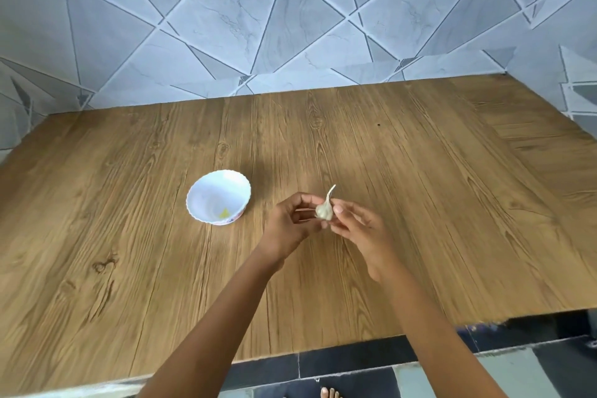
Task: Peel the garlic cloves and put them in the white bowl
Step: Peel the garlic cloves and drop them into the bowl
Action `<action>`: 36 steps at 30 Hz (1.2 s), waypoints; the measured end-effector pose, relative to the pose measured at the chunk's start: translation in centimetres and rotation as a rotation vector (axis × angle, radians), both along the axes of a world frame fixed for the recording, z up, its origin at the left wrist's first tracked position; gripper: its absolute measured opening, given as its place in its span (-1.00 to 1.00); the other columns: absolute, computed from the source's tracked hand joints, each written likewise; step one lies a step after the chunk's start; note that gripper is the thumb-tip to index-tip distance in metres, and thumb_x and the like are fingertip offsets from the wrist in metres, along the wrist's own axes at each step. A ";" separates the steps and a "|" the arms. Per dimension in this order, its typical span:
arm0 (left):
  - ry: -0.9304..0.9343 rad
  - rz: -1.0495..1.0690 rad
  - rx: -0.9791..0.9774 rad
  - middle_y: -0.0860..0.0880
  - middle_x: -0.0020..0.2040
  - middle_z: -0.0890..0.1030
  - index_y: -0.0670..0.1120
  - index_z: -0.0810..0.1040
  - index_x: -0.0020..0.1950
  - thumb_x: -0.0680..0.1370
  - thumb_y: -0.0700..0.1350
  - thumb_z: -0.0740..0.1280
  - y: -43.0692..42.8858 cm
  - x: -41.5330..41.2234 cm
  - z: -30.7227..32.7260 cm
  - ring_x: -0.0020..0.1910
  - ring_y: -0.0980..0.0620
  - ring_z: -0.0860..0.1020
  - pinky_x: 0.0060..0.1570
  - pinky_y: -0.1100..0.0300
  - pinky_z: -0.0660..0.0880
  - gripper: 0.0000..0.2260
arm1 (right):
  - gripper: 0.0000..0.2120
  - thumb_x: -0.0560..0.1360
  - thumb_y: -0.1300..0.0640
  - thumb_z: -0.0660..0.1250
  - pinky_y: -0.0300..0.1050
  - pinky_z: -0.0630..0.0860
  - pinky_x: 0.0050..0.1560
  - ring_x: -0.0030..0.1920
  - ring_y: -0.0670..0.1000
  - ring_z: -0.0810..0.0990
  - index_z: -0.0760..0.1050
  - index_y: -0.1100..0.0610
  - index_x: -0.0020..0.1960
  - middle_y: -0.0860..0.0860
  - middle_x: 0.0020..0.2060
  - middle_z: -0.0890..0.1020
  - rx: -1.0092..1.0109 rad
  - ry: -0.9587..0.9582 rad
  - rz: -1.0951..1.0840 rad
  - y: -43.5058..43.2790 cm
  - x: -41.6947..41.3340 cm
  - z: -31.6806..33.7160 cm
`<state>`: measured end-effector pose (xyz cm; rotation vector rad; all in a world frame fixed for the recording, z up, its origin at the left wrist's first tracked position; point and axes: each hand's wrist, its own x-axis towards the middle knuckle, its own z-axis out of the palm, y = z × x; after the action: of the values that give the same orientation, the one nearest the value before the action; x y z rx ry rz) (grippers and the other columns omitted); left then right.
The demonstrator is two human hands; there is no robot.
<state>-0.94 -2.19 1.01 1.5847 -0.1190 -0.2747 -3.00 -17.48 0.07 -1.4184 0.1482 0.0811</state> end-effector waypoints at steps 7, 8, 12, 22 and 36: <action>-0.019 0.094 -0.025 -0.10 -0.07 0.66 -0.25 0.60 0.07 0.50 -0.32 0.36 1.5 -1.1 0.0 -0.13 0.14 0.63 -0.14 0.34 0.52 -0.85 | -0.82 0.51 0.24 0.33 -0.19 0.56 0.10 0.04 -0.01 0.65 0.59 0.18 0.10 0.11 0.00 0.67 0.020 -0.002 0.009 1.5 -0.2 -0.6; -0.021 0.118 -0.031 -0.12 -0.07 0.66 -0.25 0.59 0.06 0.49 -0.32 0.38 1.6 -1.2 -0.1 -0.13 0.11 0.64 -0.14 0.33 0.52 -0.84 | -0.80 0.51 0.21 0.35 -0.22 0.55 0.10 0.06 -0.04 0.64 0.58 0.16 0.13 0.07 0.00 0.68 0.002 -0.013 0.019 1.7 -0.3 -0.6; 0.020 0.112 -0.025 -0.08 -0.05 0.67 -0.15 0.58 0.10 0.48 -0.30 0.41 2.0 -1.3 0.0 -0.07 0.06 0.64 -0.05 0.26 0.56 -0.78 | -0.67 0.46 0.20 0.40 -0.41 0.49 -0.04 0.05 -0.21 0.61 0.54 0.07 0.21 -0.10 0.00 0.67 -0.064 -0.062 0.088 2.5 -0.8 -0.2; 0.236 0.118 -0.161 -0.13 -0.07 0.65 -0.20 0.56 0.01 0.48 -0.29 0.40 2.3 -1.0 -0.5 -0.10 0.03 0.64 -0.06 0.24 0.59 -0.87 | -0.75 0.45 0.24 0.41 -0.16 0.57 0.06 0.01 -0.04 0.65 0.59 0.20 0.13 0.08 0.00 0.67 -0.489 -0.311 -0.108 3.2 -0.8 -1.9; 0.248 0.164 -0.152 -0.11 -0.11 0.65 -0.19 0.60 0.00 0.50 -0.32 0.37 1.9 -1.3 -1.5 -0.11 0.05 0.64 -0.01 0.19 0.60 -0.89 | -0.81 0.48 0.37 0.34 -0.44 0.51 -0.24 -0.23 -0.16 0.62 0.62 0.26 0.07 0.00 -0.15 0.67 -0.592 -0.436 -0.251 4.2 -1.0 -3.6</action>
<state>-2.25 -0.25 -0.44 1.3886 0.1783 -0.3238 -4.04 -13.32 -3.50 -1.9563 -0.0176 -0.5156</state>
